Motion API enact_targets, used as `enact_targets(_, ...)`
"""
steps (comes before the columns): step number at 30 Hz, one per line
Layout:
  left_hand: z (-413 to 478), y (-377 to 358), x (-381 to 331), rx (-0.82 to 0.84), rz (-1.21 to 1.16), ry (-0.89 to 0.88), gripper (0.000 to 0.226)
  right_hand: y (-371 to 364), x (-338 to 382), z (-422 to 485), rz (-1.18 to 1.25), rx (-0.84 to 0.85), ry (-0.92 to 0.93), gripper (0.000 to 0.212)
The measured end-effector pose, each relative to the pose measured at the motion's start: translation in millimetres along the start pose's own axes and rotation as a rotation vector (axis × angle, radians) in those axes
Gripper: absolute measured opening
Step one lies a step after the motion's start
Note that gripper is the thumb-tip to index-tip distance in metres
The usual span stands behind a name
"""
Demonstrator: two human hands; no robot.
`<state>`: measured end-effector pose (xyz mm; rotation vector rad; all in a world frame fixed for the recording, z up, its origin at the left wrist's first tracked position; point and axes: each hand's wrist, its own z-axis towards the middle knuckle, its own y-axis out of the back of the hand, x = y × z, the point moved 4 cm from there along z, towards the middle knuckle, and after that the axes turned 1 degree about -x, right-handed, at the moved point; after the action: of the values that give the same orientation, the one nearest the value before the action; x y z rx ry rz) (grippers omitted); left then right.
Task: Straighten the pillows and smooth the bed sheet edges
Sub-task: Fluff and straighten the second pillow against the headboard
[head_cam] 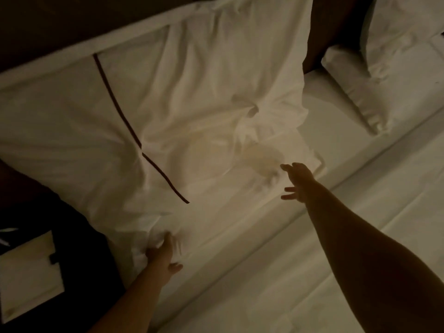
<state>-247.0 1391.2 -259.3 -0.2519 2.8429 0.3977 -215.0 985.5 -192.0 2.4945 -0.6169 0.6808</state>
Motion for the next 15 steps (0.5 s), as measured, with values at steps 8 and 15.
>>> enact_targets(8, 57, -12, -1, 0.147, -0.070, 0.030, 0.024, -41, -43, 63, 0.327, 0.080, -0.162, 0.101)
enact_targets(15, 46, -14, -30, 0.041, 0.112, -0.312, 0.024, -44, -37, 93, 0.485, 0.000, -0.161, 0.108)
